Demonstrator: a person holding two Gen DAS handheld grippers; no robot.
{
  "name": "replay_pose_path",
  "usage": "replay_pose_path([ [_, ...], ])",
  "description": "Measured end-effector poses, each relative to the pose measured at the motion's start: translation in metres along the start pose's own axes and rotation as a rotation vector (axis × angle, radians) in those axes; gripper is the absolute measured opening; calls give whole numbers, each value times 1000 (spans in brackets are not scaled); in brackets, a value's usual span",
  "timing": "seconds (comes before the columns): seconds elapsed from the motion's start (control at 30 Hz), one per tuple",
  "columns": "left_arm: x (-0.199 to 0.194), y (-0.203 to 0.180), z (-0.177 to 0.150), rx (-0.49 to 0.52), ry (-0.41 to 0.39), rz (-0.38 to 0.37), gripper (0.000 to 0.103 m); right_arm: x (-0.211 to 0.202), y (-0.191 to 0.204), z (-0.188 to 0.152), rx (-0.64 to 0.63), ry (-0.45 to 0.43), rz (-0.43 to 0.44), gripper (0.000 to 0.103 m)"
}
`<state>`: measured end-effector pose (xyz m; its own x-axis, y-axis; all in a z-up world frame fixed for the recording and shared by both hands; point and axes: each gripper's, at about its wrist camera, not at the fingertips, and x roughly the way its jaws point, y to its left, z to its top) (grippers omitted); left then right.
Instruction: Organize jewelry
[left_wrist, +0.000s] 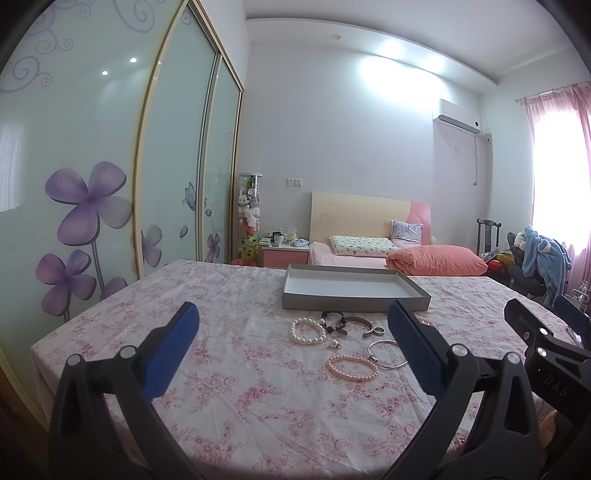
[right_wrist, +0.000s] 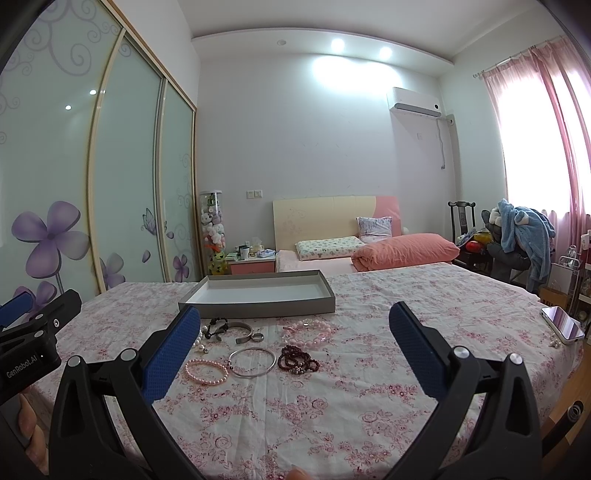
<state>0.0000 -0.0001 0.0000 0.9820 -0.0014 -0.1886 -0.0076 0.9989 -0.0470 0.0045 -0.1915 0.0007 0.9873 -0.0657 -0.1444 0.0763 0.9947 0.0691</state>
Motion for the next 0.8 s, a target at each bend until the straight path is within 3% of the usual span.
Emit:
replay_pose_path([
  [0.8,0,0,0,-2,2,0,99,1,0,-2,1,4,-1,101],
])
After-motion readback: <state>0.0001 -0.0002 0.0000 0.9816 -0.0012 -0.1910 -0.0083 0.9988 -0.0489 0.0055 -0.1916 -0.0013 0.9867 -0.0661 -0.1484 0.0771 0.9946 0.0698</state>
